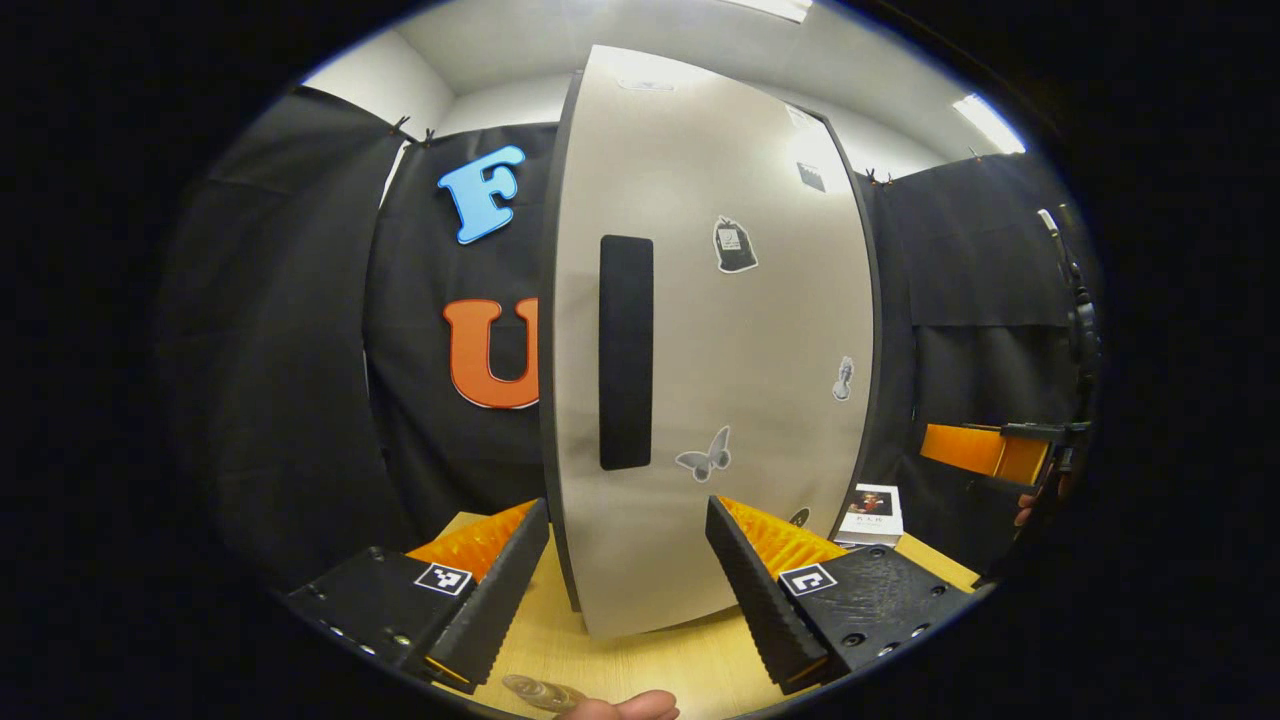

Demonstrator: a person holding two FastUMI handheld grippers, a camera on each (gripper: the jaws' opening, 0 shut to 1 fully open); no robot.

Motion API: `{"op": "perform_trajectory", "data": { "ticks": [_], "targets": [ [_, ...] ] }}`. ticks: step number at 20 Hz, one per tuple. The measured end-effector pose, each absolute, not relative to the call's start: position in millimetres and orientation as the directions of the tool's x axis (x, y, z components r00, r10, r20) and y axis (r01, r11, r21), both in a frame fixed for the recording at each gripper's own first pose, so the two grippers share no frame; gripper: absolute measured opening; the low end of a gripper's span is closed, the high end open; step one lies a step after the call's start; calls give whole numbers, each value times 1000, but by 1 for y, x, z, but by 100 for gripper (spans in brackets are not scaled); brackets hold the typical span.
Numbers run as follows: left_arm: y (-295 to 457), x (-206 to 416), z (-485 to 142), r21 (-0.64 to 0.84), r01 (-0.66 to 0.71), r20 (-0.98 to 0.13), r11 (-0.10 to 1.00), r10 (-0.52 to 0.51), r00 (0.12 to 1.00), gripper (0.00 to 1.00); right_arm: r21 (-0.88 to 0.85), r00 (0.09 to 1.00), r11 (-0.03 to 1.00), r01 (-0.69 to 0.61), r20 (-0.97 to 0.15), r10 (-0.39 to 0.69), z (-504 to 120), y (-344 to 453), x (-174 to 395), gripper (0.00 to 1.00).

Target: Open the cabinet door with the right hand, grasp the bottle in the cabinet with the left hand and place it on the coaster, then close the cabinet door with the right hand.

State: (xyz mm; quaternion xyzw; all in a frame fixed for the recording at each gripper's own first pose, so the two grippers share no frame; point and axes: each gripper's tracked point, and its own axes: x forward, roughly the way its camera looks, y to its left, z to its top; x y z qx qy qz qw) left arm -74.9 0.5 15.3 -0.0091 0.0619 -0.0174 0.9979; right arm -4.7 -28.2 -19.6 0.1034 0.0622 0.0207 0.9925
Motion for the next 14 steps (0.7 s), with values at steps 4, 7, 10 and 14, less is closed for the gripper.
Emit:
{"op": "perform_trajectory", "data": {
  "ticks": [4,7,10,14],
  "targets": [
    [2,-76,18,-10,17,-117,1000,-18,993,95,218,983,976,-22,-172,60,-40,-31,-6,100],
    [-3,-79,18,-18,36,-116,999,-38,992,95,217,982,976,-9,-184,50,-41,-35,-9,99],
    [-3,-79,20,-13,34,-101,999,-35,994,95,202,980,979,14,-196,27,-43,-44,-13,99],
    [-3,-76,22,-46,26,-101,999,-31,994,95,198,981,980,20,-193,19,-41,-49,-16,100]
  ]
}}
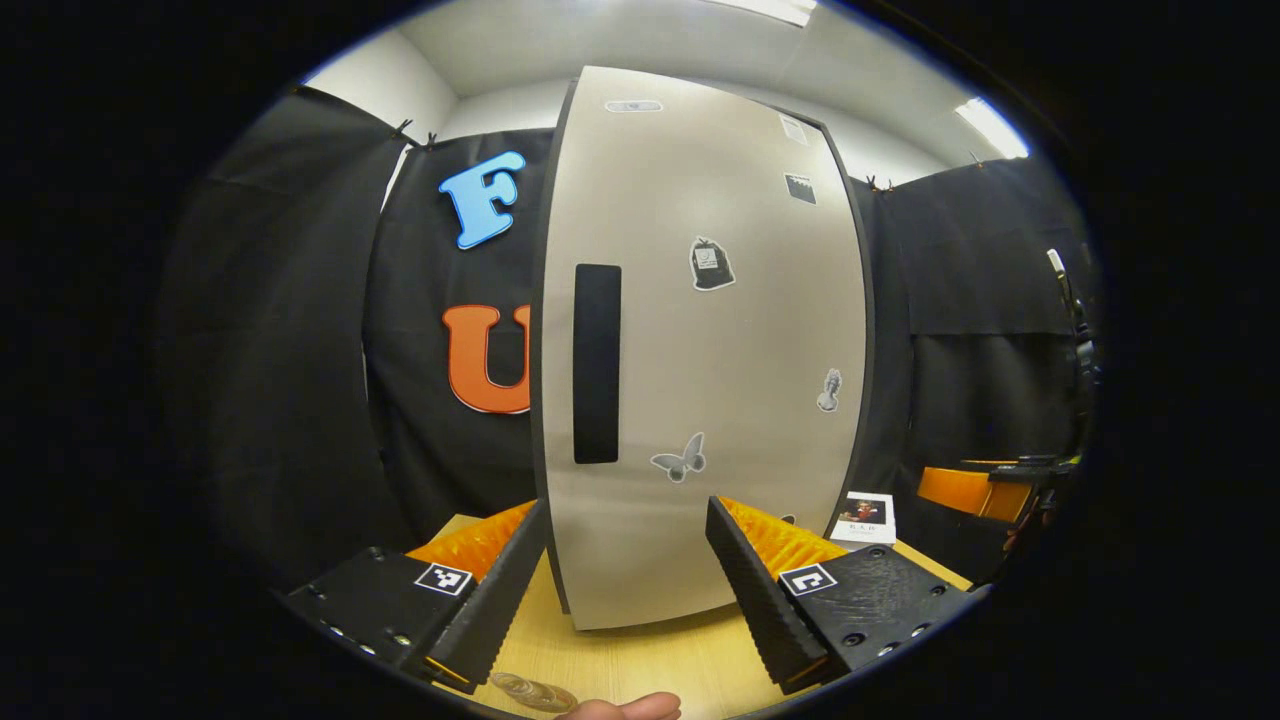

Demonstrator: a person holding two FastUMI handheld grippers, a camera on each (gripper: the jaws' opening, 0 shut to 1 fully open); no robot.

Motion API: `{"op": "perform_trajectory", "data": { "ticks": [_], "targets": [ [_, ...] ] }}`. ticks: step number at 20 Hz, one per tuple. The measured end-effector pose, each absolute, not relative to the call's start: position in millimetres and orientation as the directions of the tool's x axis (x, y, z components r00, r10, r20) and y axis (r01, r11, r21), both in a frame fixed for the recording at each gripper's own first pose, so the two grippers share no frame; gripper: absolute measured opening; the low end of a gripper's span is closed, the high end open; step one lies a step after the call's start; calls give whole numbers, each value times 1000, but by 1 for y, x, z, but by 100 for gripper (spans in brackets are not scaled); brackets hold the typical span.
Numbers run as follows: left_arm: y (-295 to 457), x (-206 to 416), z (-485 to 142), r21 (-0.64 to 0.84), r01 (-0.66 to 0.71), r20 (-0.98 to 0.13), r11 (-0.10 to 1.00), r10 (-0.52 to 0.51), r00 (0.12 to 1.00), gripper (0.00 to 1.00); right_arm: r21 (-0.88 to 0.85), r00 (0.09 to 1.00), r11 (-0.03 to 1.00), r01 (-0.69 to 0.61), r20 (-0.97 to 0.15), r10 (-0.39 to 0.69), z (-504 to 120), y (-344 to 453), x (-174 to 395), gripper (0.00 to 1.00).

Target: Open the cabinet door with the right hand, grasp the bottle in the cabinet with the left hand and place it on the coaster, then close the cabinet door with the right hand.

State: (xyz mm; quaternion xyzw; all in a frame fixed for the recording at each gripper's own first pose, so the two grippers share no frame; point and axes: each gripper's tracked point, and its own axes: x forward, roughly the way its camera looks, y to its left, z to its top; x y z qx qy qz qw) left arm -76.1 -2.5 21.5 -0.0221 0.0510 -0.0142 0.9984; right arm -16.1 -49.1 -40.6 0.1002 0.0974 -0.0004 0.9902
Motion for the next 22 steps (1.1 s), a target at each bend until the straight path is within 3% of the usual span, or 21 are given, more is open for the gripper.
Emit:
{"op": "perform_trajectory", "data": {
  "ticks": [4,5,6,22],
  "targets": [
    [1,-76,22,-53,15,-99,998,-20,995,95,189,983,982,14,-182,21,-38,-51,-20,99],
    [1,-76,22,-52,10,-96,999,-15,995,95,186,984,983,12,-179,22,-37,-51,-21,95],
    [1,-76,21,-52,8,-95,999,-13,995,95,185,984,983,10,-177,24,-36,-52,-22,100],
    [13,-88,20,-39,-18,-101,999,14,995,96,183,986,983,-33,-158,62,-31,-44,-19,100]
  ]
}}
